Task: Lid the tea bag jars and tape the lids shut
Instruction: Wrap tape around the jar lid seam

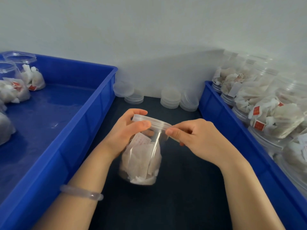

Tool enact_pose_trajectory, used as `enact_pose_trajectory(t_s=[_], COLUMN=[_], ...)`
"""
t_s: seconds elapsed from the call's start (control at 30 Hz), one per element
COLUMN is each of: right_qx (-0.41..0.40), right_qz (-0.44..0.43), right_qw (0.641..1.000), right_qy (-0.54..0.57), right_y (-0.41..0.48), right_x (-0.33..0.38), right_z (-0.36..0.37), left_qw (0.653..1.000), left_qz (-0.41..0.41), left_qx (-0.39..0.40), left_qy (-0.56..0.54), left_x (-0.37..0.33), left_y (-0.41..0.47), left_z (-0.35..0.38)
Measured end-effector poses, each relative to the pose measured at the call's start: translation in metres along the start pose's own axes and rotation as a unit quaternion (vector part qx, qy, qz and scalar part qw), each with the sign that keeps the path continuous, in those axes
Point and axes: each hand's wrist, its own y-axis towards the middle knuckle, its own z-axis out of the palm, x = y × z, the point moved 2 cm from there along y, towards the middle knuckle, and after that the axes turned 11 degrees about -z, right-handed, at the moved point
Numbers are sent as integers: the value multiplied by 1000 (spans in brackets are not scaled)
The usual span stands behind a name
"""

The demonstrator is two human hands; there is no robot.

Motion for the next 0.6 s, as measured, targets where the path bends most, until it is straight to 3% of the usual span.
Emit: enact_pose_trajectory(t_s=[0.1,0.23,0.4,0.5,0.6], right_qx=[-17,-51,46,56,18], right_qz=[7,-15,12,16,1], right_qw=[1000,998,990,993,998], right_qy=[-3,30,136,103,53], right_y=[-1,2,1,0,-4], right_x=[-5,-10,-8,-8,-7], right_z=[-1,-3,4,0,-13], left_qw=[1000,999,997,998,995], left_qz=[-7,-9,-18,-15,-27], left_qx=[6,16,14,-32,-94], left_qy=[17,-38,-70,-49,-11], left_x=[-2,1,4,3,4], left_y=[-1,0,2,3,4], left_z=[1,8,6,3,1])
